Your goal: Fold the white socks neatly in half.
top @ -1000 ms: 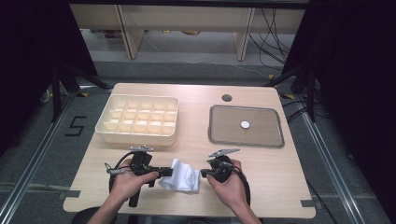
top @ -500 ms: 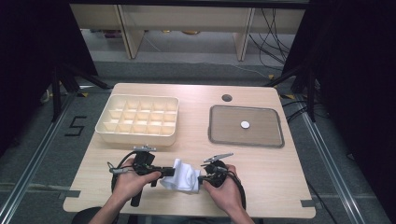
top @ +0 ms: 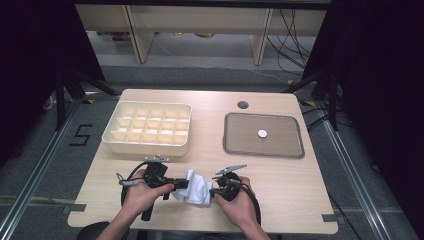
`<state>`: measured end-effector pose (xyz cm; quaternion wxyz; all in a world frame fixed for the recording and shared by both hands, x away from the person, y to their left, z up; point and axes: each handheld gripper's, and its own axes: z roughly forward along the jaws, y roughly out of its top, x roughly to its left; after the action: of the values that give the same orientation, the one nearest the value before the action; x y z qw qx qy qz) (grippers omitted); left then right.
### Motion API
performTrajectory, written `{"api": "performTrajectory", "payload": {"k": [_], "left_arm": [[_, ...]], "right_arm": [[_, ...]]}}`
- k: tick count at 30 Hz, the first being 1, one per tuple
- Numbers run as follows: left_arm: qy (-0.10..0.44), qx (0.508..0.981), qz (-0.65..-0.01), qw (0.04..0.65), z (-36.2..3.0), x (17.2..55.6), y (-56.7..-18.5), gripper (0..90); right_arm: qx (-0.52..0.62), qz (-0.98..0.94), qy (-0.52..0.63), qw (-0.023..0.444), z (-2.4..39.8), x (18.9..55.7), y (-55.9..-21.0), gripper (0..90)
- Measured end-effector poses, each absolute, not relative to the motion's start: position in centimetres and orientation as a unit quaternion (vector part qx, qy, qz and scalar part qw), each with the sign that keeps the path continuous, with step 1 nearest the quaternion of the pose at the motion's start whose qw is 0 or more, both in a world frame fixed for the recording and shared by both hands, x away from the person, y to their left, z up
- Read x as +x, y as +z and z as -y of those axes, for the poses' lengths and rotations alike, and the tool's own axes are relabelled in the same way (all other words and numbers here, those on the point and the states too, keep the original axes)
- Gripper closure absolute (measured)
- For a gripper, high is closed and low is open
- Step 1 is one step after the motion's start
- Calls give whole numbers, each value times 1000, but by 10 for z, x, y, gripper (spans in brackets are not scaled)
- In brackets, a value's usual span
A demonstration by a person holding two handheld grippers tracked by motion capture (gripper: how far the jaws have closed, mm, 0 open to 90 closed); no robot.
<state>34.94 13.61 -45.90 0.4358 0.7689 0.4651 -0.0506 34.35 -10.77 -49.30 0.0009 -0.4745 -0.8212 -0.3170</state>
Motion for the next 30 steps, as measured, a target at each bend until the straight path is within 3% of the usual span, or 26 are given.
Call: {"api": "performTrajectory", "payload": {"k": [30], "left_arm": [[-33, 774, -455, 439, -130, 350, -456, 843]], "right_arm": [[-453, 830, -324, -7, 99, 344, -495, 900]]}}
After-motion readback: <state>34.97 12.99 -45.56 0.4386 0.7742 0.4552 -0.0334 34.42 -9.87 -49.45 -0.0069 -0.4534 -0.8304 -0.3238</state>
